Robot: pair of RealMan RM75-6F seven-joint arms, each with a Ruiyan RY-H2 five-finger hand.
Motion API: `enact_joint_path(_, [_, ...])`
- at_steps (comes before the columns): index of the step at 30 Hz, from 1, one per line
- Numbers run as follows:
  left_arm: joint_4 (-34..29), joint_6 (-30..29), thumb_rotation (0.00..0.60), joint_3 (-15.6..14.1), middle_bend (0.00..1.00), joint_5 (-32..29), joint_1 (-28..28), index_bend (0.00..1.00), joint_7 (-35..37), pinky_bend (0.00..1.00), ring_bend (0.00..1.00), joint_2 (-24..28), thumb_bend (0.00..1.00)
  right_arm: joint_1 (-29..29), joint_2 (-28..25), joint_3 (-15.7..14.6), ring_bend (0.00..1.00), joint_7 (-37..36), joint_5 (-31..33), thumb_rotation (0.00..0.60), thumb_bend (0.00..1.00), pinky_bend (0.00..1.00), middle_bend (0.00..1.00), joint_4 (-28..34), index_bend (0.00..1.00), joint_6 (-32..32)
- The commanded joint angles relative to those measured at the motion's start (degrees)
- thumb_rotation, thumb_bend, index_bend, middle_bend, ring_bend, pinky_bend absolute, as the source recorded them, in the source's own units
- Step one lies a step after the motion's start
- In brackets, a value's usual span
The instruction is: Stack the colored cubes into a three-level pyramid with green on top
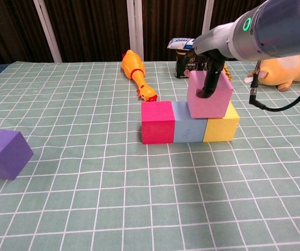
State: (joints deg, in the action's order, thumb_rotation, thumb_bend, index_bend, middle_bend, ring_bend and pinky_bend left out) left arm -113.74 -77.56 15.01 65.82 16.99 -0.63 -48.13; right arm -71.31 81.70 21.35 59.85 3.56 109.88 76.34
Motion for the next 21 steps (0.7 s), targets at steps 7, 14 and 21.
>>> enact_joint_path(7, [-0.16, 0.09, 0.6, -0.07, 0.01, 0.18, -0.03, 0.0, 0.1, 0.05, 0.0, 0.12, 0.1, 0.15, 0.08, -0.3, 0.19, -0.1, -0.25, 0.6, 0.41, 0.0, 0.32, 0.13, 0.0, -0.04])
enact_joint_path(14, [-0.16, 0.16, 0.6, -0.06, 0.01, 0.11, -0.02, 0.0, 0.18, 0.05, 0.0, 0.19, 0.1, 0.19, 0.2, -0.4, 0.19, -0.23, -0.55, 0.6, 0.41, 0.0, 0.32, -0.09, 0.0, -0.02])
enact_joint_path(21, [-0.14, 0.22, 0.6, -0.04, 0.01, -0.07, 0.03, 0.0, 0.08, 0.05, 0.0, 0.16, 0.1, 0.12, 0.55, -0.36, 0.19, -0.3, -0.55, 0.6, 0.41, 0.0, 0.32, -0.32, 0.0, -0.09])
